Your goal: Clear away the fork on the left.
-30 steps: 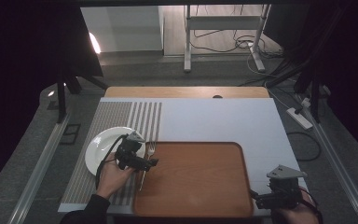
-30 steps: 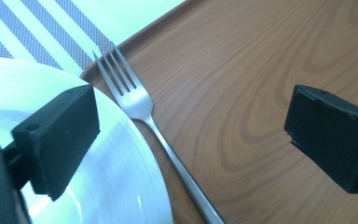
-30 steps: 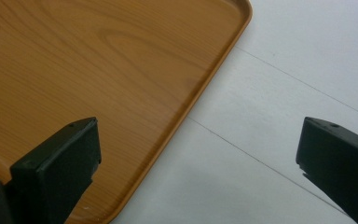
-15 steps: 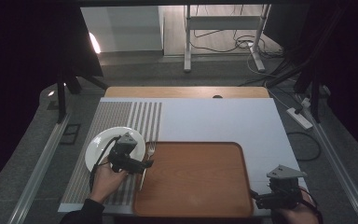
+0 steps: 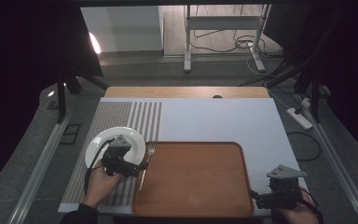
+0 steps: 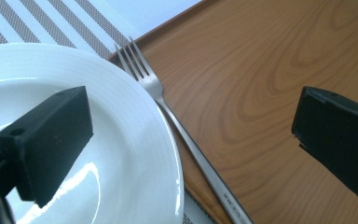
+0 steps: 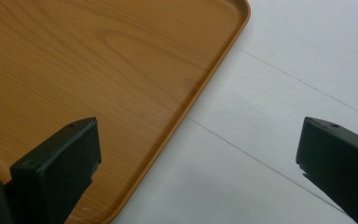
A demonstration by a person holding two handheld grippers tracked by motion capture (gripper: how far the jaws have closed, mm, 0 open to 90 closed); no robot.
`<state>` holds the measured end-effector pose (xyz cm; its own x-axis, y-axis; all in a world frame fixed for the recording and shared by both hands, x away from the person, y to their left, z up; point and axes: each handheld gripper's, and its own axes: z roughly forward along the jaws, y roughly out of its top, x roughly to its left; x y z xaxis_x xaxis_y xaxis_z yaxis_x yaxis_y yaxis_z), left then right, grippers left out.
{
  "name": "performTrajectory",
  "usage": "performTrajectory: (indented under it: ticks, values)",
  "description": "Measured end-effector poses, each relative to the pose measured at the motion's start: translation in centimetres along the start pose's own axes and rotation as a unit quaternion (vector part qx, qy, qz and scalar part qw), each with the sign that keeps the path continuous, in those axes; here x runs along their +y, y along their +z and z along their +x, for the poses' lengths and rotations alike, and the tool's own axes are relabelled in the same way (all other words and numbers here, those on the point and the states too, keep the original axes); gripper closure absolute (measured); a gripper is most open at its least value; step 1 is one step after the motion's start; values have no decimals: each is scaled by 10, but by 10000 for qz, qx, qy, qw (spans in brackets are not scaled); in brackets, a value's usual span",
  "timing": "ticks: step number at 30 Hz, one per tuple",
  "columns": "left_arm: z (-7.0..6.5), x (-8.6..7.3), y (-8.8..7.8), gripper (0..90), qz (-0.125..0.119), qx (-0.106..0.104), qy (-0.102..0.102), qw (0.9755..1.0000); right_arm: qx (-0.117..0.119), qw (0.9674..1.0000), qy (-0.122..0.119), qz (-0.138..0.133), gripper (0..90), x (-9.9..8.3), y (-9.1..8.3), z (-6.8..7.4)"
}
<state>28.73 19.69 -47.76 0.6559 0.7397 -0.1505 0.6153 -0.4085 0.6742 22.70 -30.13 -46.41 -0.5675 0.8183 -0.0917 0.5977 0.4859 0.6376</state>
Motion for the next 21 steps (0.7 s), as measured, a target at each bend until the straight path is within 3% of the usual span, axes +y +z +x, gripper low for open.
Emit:
performTrajectory:
  ticks: [21]
  values:
    - [3, -23, -19, 0, -63, 124, -257, 9996, 14, 10000, -5, 7, 4, 0, 0, 0]
